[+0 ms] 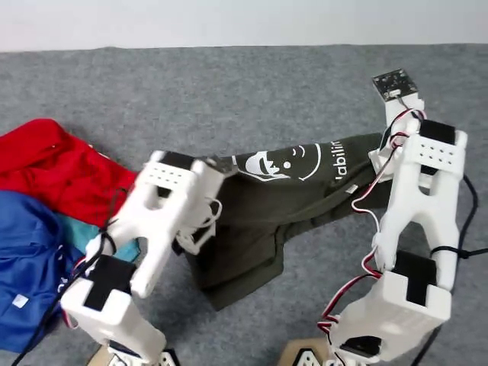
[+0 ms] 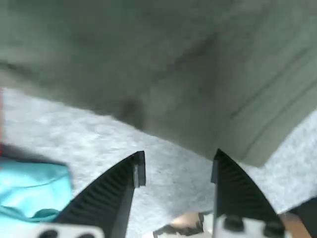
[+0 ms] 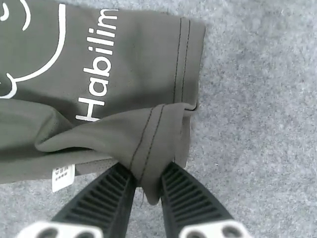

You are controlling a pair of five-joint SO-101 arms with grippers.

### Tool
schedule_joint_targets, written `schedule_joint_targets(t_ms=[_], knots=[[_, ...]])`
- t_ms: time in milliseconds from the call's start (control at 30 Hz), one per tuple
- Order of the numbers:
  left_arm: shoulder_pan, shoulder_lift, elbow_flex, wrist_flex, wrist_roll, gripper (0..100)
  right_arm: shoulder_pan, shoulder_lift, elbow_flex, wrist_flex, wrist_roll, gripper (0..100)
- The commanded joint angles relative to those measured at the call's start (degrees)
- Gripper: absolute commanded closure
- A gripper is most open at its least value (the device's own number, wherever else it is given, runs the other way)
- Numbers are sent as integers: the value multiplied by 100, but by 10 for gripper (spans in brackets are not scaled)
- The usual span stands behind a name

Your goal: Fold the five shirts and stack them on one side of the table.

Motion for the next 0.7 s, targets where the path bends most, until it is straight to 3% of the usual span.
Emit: schedule_joint_targets(t_ms=[0,367,667], knots=[[316,62,13,79,18,778,31,-48,-79,48,53,988],[404,1187,-22,-237,0,780,48,-48,-79,127,53,988],[431,1222,-224,-281,-70,950,48,-66,-79,127,70,988]])
